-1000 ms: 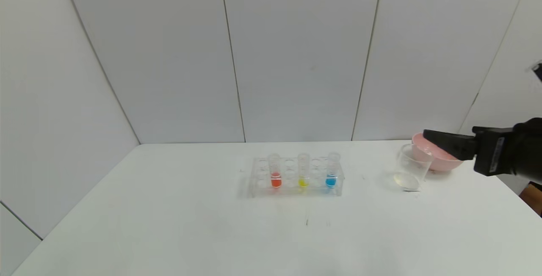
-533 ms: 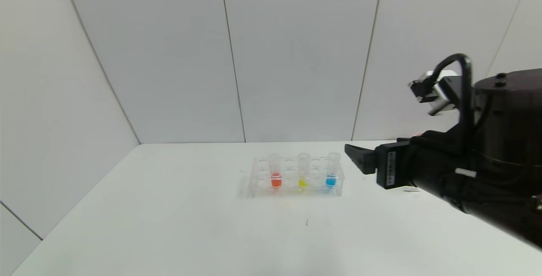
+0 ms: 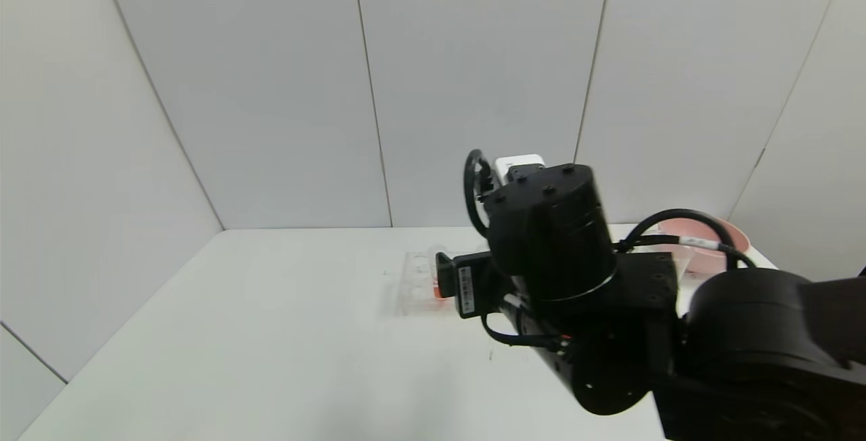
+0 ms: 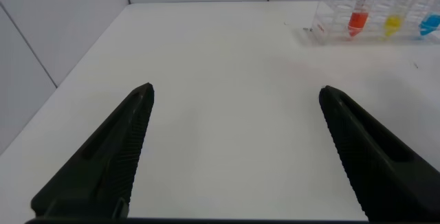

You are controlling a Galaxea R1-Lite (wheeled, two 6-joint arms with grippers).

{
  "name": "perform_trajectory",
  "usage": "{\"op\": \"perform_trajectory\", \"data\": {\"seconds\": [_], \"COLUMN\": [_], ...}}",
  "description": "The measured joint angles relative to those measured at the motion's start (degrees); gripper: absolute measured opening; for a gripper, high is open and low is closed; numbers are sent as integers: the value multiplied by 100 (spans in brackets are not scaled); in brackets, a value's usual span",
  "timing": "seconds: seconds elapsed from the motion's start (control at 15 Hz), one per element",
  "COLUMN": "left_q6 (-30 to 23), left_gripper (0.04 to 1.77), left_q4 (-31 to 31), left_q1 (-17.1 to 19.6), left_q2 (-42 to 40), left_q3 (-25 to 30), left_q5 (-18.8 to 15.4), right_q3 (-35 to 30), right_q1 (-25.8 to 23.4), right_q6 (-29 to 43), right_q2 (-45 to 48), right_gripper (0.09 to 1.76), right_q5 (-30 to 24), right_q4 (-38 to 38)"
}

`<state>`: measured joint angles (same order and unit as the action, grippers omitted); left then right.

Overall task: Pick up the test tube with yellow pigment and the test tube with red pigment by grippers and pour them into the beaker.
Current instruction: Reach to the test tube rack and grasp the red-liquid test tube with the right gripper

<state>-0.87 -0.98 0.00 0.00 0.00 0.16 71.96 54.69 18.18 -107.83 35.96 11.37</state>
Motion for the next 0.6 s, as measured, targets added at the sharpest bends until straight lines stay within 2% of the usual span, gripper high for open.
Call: {"op": "perform_trajectory", "data": {"seconds": [0.4,0.6], "left_q6": [0,0], "left_gripper": [172,172], "left_q4": [0,0], "left_q1": [0,0], "left_q2": [0,0], "left_q3": [0,0], "left_q5": [0,0], "right_q3": [1351,1872], "right_q1": [221,234], "right_q6": [585,711], "right_q2": [-1197,-1748], "right_gripper": [171,171], "right_q5": [172,172], "right_q4": [-886,-1042]}}
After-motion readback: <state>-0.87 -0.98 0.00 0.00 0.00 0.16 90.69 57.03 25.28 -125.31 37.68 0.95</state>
